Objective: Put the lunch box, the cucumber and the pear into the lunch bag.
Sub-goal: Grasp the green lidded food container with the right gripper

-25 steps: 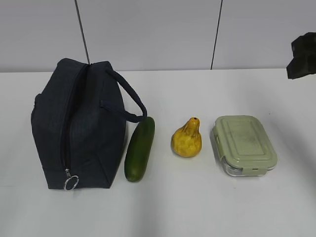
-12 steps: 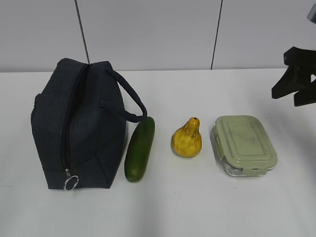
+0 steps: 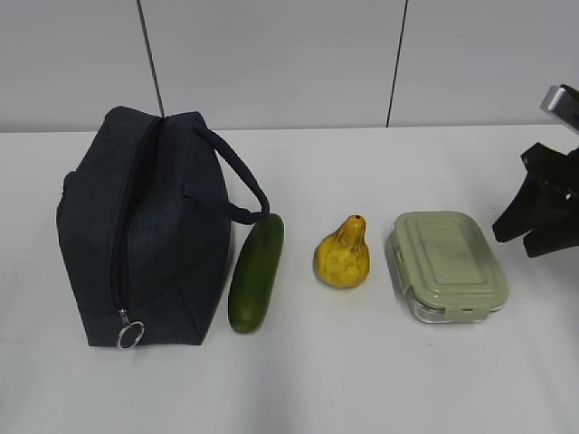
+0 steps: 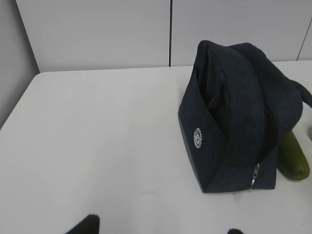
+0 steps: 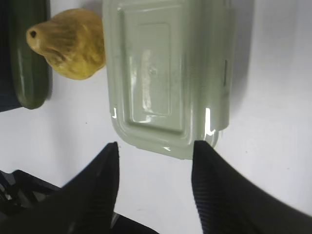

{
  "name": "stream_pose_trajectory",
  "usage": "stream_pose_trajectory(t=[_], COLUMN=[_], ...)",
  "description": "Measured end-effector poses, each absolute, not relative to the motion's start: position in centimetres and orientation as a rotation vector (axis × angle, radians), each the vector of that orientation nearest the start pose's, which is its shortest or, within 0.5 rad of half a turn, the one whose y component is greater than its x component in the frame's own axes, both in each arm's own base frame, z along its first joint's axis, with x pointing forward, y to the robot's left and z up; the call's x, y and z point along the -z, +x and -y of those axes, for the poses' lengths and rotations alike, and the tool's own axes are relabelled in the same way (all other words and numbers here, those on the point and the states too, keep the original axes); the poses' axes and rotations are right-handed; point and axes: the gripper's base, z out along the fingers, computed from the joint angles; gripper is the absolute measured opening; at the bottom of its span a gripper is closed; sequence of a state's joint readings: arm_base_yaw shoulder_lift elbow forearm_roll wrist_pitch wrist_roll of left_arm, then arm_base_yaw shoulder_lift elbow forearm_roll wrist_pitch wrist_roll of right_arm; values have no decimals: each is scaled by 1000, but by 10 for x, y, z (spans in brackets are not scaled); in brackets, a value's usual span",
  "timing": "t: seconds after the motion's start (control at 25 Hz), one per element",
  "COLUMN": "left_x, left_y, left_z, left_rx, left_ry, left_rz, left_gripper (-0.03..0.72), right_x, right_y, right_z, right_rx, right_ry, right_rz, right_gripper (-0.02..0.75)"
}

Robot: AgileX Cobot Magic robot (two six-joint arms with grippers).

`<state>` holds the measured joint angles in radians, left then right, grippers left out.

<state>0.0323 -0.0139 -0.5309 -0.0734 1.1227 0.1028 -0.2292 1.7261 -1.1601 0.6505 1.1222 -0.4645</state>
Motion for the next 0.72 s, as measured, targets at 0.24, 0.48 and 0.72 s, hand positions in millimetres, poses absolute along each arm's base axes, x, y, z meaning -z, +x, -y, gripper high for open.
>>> stream_pose_trajectory(t=[0.24,0.48,0.72], left_x=[-281,-281,-281], left_y=[-13,-13,-13], left_z=[6,6,6], left_rx=[4,4,4], left_ry=[81,81,81], left_rz=[-2058,-2058,-2058], left_gripper=[451,451,451], right_x=[-205,-193,-183], right_y=[327,342,349], right_z=[43,67,72], right_rx=[-888,-1094,-1086], right_ry=[203,279,214], right_rz=[-2868,-2730,-2732], right_gripper=[343,307,305])
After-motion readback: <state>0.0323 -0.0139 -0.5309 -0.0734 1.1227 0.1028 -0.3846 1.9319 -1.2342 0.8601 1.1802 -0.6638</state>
